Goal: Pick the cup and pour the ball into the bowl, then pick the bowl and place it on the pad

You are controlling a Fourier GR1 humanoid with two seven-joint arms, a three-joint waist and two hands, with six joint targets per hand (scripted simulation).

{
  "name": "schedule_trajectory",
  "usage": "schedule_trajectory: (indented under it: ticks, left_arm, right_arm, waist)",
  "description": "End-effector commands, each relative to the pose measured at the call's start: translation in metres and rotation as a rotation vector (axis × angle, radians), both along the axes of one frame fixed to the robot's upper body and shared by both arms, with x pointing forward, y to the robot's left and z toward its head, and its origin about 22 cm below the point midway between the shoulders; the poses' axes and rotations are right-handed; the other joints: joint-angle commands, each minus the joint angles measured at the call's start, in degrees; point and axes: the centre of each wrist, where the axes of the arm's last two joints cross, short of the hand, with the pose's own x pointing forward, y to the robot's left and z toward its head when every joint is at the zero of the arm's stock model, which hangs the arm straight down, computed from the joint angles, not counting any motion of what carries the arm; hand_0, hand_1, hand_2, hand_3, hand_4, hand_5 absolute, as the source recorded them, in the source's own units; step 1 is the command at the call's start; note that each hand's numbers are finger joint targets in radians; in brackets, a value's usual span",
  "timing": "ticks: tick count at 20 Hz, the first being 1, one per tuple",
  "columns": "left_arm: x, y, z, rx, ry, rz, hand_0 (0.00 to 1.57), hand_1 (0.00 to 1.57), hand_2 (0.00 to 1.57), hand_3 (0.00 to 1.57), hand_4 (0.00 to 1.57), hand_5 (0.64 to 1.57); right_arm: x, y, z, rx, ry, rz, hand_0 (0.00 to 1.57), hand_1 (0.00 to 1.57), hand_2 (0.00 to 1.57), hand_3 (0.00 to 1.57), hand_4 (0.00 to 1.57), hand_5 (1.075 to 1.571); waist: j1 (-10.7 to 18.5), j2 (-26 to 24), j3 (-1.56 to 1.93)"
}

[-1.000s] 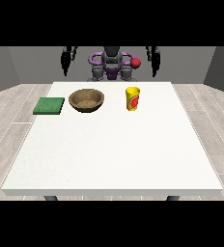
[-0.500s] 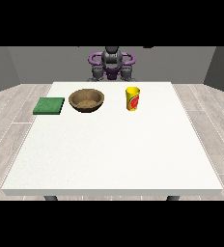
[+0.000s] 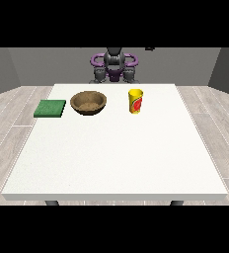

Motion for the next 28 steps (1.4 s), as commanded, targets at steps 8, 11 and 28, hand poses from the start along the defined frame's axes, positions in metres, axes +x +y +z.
schedule_trajectory:
  ticks: [8,11,28]
  left_arm:
    - [0.036,0.012,-0.014,0.098,-0.338,0.06,0.0,0.0,0.0,0.0,0.57,1.52]
    - [0.048,0.01,-0.029,0.118,-0.369,0.065,0.0,0.0,0.0,0.0,0.55,1.496]
    - [0.087,0.035,-0.117,0.128,-0.249,0.018,0.0,0.0,0.0,0.0,0.2,1.429]
  right_arm:
    - [0.014,0.008,-0.008,0.008,-0.317,0.063,0.0,0.0,0.0,0.0,0.7,1.545]
    - [0.028,0.001,0.002,0.005,-0.364,0.044,0.0,0.0,0.0,0.0,0.69,1.547]
    - [0.043,-0.067,-0.029,0.007,-0.298,0.02,0.0,0.0,0.0,0.0,0.67,1.562]
  waist:
    - [-1.95,23.32,-0.02]
    - [-1.63,26.23,-0.02]
    - [-2.35,24.02,-0.02]
